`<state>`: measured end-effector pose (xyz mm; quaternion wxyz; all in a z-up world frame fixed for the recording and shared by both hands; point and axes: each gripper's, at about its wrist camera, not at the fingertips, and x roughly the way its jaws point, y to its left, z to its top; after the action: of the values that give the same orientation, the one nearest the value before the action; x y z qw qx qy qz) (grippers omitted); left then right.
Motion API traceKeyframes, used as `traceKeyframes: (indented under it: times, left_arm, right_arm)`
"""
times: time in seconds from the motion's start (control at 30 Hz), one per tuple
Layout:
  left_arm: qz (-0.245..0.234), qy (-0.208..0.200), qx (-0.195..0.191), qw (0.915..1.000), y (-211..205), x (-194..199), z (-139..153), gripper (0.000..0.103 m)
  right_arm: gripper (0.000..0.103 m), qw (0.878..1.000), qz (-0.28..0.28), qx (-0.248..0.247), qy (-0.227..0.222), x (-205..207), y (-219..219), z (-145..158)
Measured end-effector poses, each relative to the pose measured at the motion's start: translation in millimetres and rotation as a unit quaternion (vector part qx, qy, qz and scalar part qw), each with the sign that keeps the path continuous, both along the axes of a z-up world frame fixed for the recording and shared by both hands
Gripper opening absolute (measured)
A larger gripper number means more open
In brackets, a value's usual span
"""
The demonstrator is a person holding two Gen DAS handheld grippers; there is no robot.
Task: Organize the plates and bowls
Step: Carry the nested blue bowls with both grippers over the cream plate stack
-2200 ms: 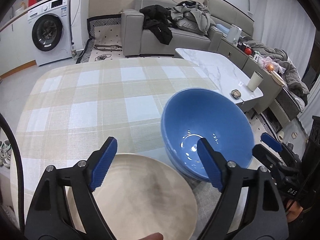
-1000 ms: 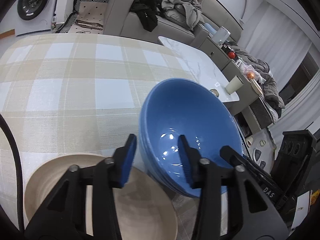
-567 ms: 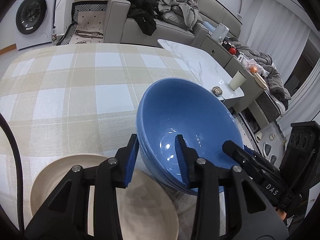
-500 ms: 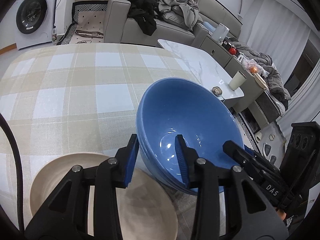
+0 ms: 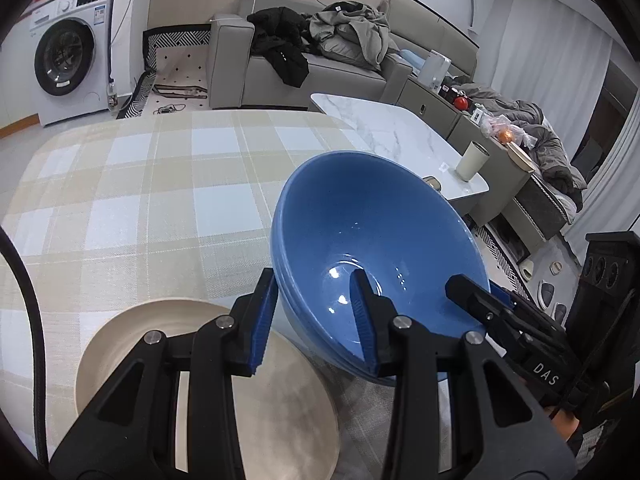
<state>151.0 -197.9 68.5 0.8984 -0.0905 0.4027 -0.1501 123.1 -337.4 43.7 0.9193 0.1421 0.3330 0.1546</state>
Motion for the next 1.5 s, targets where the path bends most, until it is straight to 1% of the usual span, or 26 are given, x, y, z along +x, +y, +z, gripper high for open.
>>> traceKeyframes:
  times: [0.13,0.33,0.53,0.67,0.87,1.23,1.5]
  left_arm:
    - [0.001,-0.005,0.003,1.0,-2,-11,8,0.034]
    - [0.003,-0.013,0.001,0.9999,2,-24,20,0.034]
    - [0.009,-0.023,0.0,0.9997,14,-39,31,0.034]
    - [0.018,-0.033,0.011,0.9992,23,-53,38,0.034]
    - [0.03,-0.038,0.01,0.9988,41,-70,47,0.034]
    - [0.05,-0.042,0.012,0.9978,66,-95,55,0.034]
    - [0.067,-0.038,0.01,0.997,84,-111,49,0.034]
  right_arm:
    - [0.047,1.0,0.004,-0.008,-0.011,-5,0,7]
    - [0.047,1.0,0.001,-0.007,-0.023,-11,3,18]
    - [0.047,0.999,0.011,-0.011,-0.032,-16,13,26]
    - [0.047,0.999,0.023,-0.02,-0.038,-19,23,31]
    - [0.047,0.998,0.039,-0.02,-0.044,-22,39,35]
    - [0.047,0.996,0.065,-0.024,-0.053,-25,63,43]
    - [0.047,0.995,0.085,-0.024,-0.046,-24,80,39]
